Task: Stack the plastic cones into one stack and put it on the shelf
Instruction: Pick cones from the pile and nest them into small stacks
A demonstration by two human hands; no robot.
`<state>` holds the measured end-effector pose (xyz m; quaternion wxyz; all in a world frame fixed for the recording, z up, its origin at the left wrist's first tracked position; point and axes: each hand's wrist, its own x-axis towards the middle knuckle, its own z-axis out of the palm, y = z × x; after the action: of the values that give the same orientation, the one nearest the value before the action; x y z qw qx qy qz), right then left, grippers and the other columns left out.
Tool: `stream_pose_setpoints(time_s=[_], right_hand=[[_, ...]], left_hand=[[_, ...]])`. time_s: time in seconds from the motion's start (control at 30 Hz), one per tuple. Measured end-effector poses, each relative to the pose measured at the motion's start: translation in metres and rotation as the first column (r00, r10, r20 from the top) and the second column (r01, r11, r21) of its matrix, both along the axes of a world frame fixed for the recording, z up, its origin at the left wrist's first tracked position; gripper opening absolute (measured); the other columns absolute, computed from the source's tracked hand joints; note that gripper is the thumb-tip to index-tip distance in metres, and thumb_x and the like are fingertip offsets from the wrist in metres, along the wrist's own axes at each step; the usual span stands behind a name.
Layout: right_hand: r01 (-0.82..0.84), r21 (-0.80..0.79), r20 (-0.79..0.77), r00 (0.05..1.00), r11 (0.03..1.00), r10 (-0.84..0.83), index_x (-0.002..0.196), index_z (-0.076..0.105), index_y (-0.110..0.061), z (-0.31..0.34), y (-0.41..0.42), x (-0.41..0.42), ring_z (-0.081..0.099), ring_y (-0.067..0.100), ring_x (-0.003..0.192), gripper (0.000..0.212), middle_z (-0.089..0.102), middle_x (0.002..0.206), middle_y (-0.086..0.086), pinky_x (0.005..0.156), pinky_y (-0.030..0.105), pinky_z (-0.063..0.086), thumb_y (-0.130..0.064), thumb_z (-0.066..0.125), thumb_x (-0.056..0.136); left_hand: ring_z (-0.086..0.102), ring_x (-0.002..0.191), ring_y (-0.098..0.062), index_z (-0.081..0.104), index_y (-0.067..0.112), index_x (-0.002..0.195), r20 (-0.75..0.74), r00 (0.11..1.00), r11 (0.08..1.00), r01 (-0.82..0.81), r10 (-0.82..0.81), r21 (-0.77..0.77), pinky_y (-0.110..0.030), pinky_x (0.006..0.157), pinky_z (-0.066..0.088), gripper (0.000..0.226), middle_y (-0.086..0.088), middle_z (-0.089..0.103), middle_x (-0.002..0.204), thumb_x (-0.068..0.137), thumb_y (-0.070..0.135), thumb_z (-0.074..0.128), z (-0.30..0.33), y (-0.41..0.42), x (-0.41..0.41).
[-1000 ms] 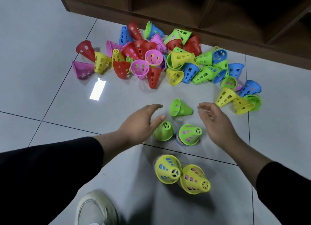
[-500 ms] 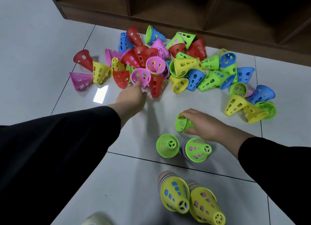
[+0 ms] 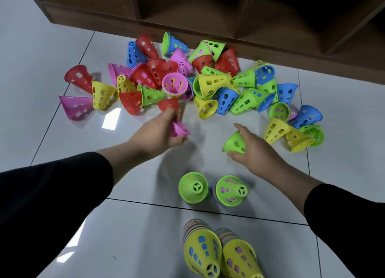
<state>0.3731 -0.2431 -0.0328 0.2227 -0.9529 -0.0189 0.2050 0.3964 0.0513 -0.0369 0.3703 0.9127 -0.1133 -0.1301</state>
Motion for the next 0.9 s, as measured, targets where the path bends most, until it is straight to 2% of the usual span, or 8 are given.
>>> stream_pose_setpoints(time_s=[0.17, 0.27, 0.33, 0.47, 0.63, 0.7, 0.77, 0.9], right_hand=[[-0.154, -0.306, -0.076, 0.988, 0.939, 0.137, 0.152, 0.030, -0.018, -0.002, -0.014, 0.001, 0.056, 0.032, 0.114, 0.080, 0.055, 0.126, 0.014, 0.089, 0.036, 0.048, -0.038, 0.070, 0.086], [-0.174, -0.332, -0.093, 0.984, 0.927, 0.151, 0.146, 0.040, -0.015, -0.008, -0.015, 0.005, 0.056, 0.033, 0.114, 0.073, 0.052, 0.125, 0.013, 0.091, 0.037, 0.048, -0.042, 0.071, 0.085], [-0.125, -0.270, -0.086, 0.991, 0.955, 0.105, 0.148, 0.040, -0.016, -0.012, -0.015, 0.006, 0.053, 0.032, 0.120, 0.076, 0.051, 0.131, 0.013, 0.096, 0.037, 0.046, -0.050, 0.069, 0.085], [0.087, -0.073, 0.171, 0.982, 0.994, -0.073, 0.145, 0.043, -0.020, -0.001, -0.023, 0.003, 0.055, 0.029, 0.115, 0.066, 0.057, 0.124, 0.009, 0.092, 0.042, 0.050, -0.055, 0.057, 0.091], [0.427, 0.068, 0.288, 0.857, 0.901, -0.428, 0.148, 0.028, -0.022, 0.011, -0.052, 0.015, 0.065, 0.038, 0.096, 0.061, 0.070, 0.095, 0.016, 0.077, 0.041, 0.049, -0.046, 0.051, 0.097], [0.481, -0.051, 0.182, 0.866, 0.875, -0.465, 0.153, 0.022, -0.021, 0.008, -0.062, 0.020, 0.061, 0.042, 0.105, 0.062, 0.064, 0.116, 0.024, 0.081, 0.042, 0.046, -0.038, 0.049, 0.100], [0.429, -0.173, 0.058, 0.903, 0.886, -0.426, 0.154, 0.023, -0.018, 0.003, -0.069, 0.022, 0.056, 0.044, 0.115, 0.058, 0.055, 0.133, 0.026, 0.088, 0.042, 0.045, -0.034, 0.046, 0.102], [0.464, -0.137, 0.059, 0.886, 0.875, -0.460, 0.149, 0.028, -0.016, -0.009, -0.073, 0.033, 0.059, 0.043, 0.109, 0.058, 0.064, 0.113, 0.025, 0.080, 0.039, 0.043, -0.037, 0.051, 0.100]], left_hand=[[0.061, 0.102, -0.031, 0.028, 0.024, 0.152, -0.168, 0.932, 0.822, 0.361, -0.320, 0.440, -0.037, 0.083, 0.051, 0.074, -0.010, 0.060, 0.114, 0.091, 0.043, 0.064, 0.009, -0.050, 0.014], [0.059, 0.108, -0.034, 0.038, 0.025, 0.147, -0.283, 0.882, 0.662, 0.470, -0.377, 0.584, -0.037, 0.080, 0.051, 0.057, -0.012, 0.055, 0.119, 0.095, 0.034, 0.058, 0.014, -0.081, 0.013], [0.058, 0.111, -0.035, 0.048, 0.022, 0.140, -0.334, 0.876, 0.660, 0.483, -0.349, 0.576, -0.036, 0.077, 0.049, 0.047, -0.012, 0.051, 0.123, 0.096, 0.032, 0.056, 0.011, -0.094, 0.009], [0.056, 0.116, -0.033, 0.039, 0.024, 0.147, -0.217, 0.937, 0.809, 0.345, -0.272, 0.477, -0.044, 0.091, 0.052, 0.067, -0.009, 0.053, 0.129, 0.091, 0.054, 0.058, 0.004, -0.089, 0.002], [0.064, 0.099, -0.036, 0.019, 0.029, 0.151, 0.152, 0.988, 0.950, -0.074, 0.028, 0.305, -0.049, 0.077, 0.055, 0.063, -0.012, 0.065, 0.113, 0.098, 0.053, 0.043, 0.018, -0.073, 0.036], [0.066, 0.088, -0.036, 0.014, 0.030, 0.152, 0.156, 0.982, 0.956, -0.147, 0.109, 0.253, -0.050, 0.072, 0.055, 0.065, -0.012, 0.067, 0.102, 0.099, 0.050, 0.046, 0.024, -0.076, 0.056], [0.064, 0.092, -0.035, 0.017, 0.029, 0.152, 0.207, 0.972, 0.937, -0.171, 0.110, 0.305, -0.050, 0.074, 0.056, 0.066, -0.015, 0.064, 0.113, 0.098, 0.046, 0.051, 0.030, -0.081, 0.072], [0.043, 0.129, -0.038, 0.030, 0.021, 0.150, 0.328, 0.939, 0.800, -0.117, -0.105, 0.589, -0.057, 0.100, 0.043, 0.068, -0.015, 0.042, 0.145, 0.093, 0.046, 0.058, 0.034, -0.092, 0.099]])
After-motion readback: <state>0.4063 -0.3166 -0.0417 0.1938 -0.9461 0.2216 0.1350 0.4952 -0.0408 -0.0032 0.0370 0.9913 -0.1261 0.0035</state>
